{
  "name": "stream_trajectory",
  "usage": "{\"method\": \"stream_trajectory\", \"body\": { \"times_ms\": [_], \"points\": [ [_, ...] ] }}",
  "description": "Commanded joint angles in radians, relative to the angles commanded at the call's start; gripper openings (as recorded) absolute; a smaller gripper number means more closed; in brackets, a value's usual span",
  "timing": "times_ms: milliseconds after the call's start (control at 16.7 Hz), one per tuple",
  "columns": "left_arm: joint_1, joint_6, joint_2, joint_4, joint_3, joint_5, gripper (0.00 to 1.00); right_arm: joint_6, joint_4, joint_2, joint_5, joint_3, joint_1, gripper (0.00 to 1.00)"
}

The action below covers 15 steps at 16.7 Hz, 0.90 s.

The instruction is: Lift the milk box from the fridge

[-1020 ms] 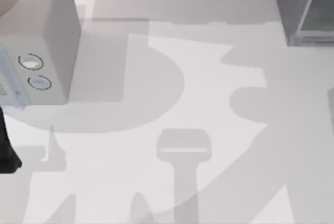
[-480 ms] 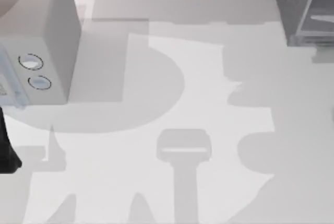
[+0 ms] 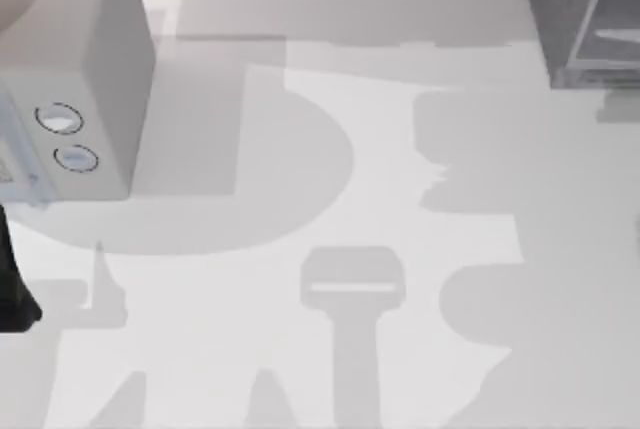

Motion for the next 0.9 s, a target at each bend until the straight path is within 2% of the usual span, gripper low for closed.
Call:
{"method": "stream_trajectory", "body": {
  "times_ms": [360, 900],
  "points": [
    [0.000, 0.000, 0.000, 0.000, 0.000, 0.000, 1.00, -0.011, -0.206, -0.369, 0.038, -0.150, 0.044, 0.00],
    [0.000, 0.000, 0.000, 0.000, 0.000, 0.000, 1.00, -0.013, -0.730, -1.302, 0.126, -0.548, 0.142, 0.00]
  ]
}}
